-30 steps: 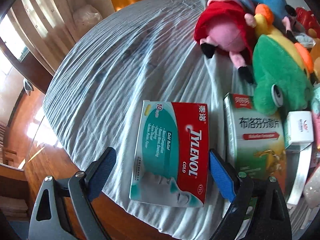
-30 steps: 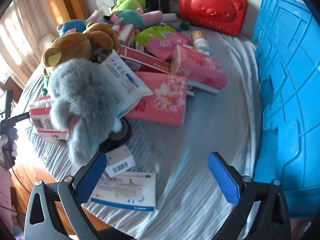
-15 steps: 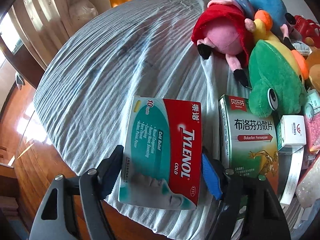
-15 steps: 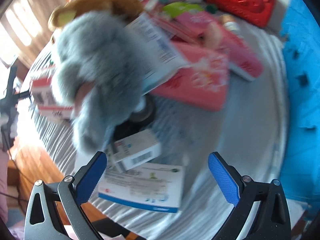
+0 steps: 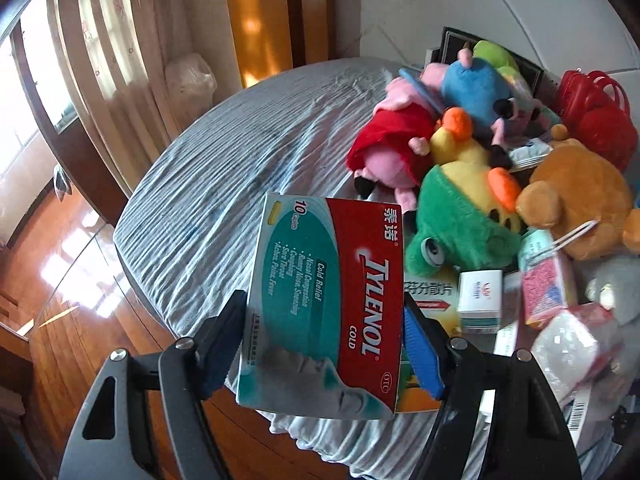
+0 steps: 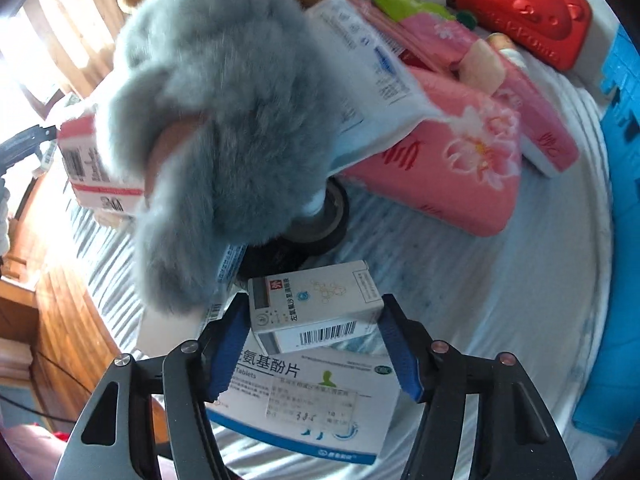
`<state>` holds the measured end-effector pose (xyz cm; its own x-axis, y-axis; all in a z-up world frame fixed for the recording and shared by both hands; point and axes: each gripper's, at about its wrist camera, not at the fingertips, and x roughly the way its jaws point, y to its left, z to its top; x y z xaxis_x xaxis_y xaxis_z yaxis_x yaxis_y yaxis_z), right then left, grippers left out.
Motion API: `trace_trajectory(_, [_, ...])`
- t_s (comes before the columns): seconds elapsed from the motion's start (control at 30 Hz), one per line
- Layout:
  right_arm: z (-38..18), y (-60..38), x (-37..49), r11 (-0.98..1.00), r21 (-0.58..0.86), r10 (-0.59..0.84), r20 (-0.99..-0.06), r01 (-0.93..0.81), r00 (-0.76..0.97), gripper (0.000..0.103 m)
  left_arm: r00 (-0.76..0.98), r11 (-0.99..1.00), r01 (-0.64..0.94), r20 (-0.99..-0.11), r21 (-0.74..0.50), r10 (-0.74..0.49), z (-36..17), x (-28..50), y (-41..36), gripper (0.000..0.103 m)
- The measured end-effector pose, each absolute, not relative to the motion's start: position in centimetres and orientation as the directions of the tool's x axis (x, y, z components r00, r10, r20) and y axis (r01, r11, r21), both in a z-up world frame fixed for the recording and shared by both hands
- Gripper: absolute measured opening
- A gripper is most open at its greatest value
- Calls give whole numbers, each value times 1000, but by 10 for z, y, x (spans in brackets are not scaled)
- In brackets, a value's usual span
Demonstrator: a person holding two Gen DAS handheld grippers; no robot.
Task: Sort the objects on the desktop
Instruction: 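Grasp the red-and-teal Tylenol box with the left tool while the right tool grasps a small white medicine box, then carry the Tylenol box and white medicine box over the blue crate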
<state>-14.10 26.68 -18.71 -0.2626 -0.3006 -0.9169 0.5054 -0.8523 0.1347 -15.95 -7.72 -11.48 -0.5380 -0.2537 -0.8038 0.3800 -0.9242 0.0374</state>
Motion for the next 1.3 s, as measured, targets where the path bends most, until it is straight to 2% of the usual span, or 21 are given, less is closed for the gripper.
trace_trajectory(0.1, [-159,278,-138,-860,122,-316,-890,496,-328,64,-599,-941,336,-761,42,-248,-81,-151,-36,73])
trace_trajectory(0.3, [-80,306,-128,-877,67,-340,-785,475,-518,64,-703,-980,199,-695,11,-151,-25,-153,42,73])
trace_trajectory(0.57, [32,370,-118,-925,0,-314,-563,381,-764,64,-798,-999,-23,-602,-31,37,37,-156,156,73])
trace_trajectory(0.73, [75,423,-110,-958,-28,-237,-479,284,-845,64,-824,-981,-196,-540,-12,171,75,-165,243,73])
trace_trajectory(1.03, [107,546,-124,-995,-96,19,-511,35,-859,65,-754,-889,-457,-515,-36,408,121,-179,383,73])
trace_trajectory(1.3, [85,642,-137,-974,-218,183,-619,-56,-764,65,-700,-819,-573,-538,29,470,134,-177,500,73])
